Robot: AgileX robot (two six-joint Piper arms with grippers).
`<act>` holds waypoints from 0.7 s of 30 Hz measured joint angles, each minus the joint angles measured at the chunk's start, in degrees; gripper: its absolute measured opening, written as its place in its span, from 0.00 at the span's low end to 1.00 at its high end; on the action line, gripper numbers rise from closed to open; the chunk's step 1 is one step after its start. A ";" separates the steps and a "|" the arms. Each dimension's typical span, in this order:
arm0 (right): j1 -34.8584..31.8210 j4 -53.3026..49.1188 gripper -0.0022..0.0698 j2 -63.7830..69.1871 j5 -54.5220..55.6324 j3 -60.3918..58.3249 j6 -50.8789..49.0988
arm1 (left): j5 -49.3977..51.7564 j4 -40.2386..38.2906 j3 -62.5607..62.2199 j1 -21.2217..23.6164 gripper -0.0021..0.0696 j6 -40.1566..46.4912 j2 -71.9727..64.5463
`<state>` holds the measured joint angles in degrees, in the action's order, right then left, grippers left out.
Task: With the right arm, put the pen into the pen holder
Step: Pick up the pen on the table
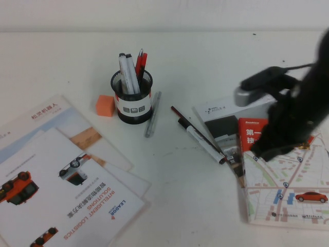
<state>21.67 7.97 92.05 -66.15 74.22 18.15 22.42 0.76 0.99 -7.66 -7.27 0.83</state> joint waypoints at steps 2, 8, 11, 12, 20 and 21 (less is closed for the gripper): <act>1.38 -0.58 0.00 4.68 -0.47 3.87 0.77 | 0.00 0.00 0.00 0.00 0.03 0.00 0.00; 5.16 -2.01 0.12 16.10 -3.17 16.34 3.38 | 0.00 0.00 0.00 0.00 0.03 0.00 0.00; 6.75 -3.57 0.25 22.08 -3.55 22.73 3.55 | 0.00 0.00 0.00 0.00 0.03 0.00 0.00; 7.34 -4.17 0.29 23.95 -3.54 25.07 3.55 | 0.00 0.00 0.00 0.00 0.03 0.00 0.00; 10.95 -7.03 0.37 35.21 -3.71 40.36 2.70 | 0.00 0.00 0.00 0.00 0.03 0.00 0.00; 11.20 -7.27 0.37 36.34 -3.80 41.66 2.43 | 0.00 0.00 0.00 0.00 0.03 0.00 0.00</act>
<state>32.87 0.70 128.39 -69.95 115.88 20.58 22.42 0.76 0.99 -7.66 -7.27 0.83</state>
